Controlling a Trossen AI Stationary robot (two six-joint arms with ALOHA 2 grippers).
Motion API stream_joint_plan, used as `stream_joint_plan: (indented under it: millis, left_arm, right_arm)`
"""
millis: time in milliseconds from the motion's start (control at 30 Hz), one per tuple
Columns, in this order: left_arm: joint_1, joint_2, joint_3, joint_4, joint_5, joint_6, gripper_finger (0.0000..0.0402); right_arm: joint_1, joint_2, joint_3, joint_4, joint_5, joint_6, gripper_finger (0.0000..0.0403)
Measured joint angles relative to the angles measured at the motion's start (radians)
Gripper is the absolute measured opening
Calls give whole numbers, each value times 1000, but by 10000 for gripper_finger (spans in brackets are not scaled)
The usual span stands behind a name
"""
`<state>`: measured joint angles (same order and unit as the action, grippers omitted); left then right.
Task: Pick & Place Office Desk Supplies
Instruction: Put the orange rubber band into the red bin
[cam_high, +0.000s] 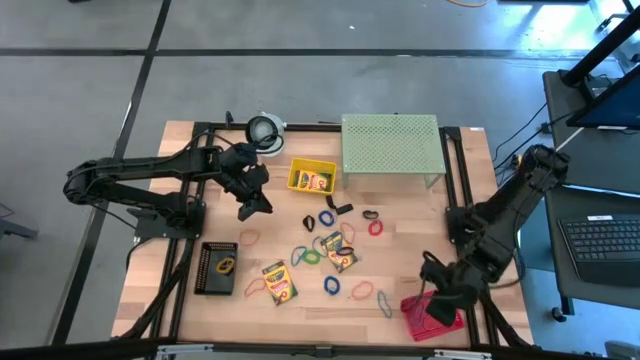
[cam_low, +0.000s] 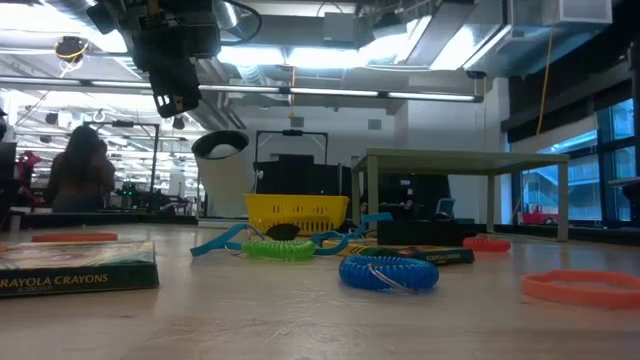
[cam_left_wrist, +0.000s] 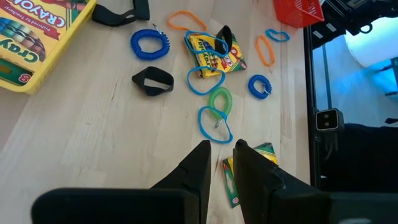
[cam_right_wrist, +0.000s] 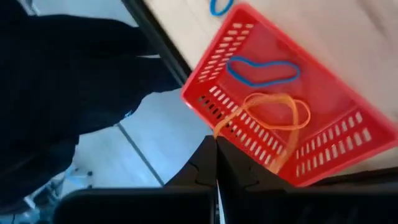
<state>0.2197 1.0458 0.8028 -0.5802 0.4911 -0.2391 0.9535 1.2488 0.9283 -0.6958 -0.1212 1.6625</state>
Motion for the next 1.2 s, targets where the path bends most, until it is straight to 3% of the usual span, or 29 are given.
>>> stream_joint_plan:
  millis: [133,667,1200]
  left_arm:
    - [0,0,0,0,0,0,61]
    - [0,0,0,0,0,-1,61]
    - [0,0,0,0,2,-11,61]
  right_arm:
    - [44,56,0,12,58,81,0]
    - [30,310,0,57,61,110,0]
    - [-80,366,-43,-3,52,41,0]
